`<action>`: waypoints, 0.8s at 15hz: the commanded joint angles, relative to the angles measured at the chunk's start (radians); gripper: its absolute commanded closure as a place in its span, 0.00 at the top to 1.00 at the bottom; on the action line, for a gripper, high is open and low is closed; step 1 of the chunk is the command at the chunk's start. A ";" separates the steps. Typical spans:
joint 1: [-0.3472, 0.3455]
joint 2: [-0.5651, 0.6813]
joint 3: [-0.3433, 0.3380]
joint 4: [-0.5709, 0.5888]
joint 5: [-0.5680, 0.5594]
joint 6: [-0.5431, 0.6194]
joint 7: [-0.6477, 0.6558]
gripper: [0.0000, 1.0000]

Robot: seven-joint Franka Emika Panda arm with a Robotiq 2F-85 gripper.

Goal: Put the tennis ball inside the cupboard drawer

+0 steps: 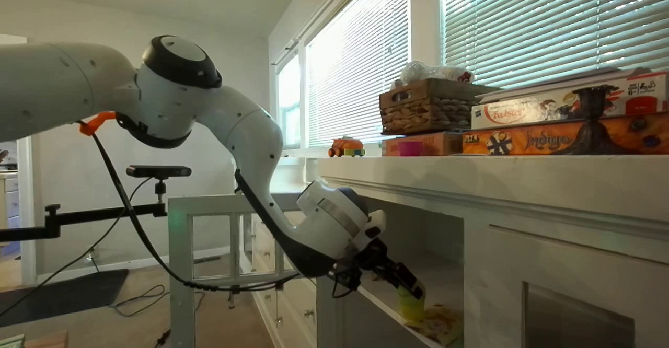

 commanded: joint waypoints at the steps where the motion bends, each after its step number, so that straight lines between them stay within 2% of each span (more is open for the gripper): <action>1: 0.010 0.048 -0.018 0.034 0.037 0.019 0.029 0.41; 12: -0.006 0.063 -0.001 0.072 0.033 -0.004 0.040 0.41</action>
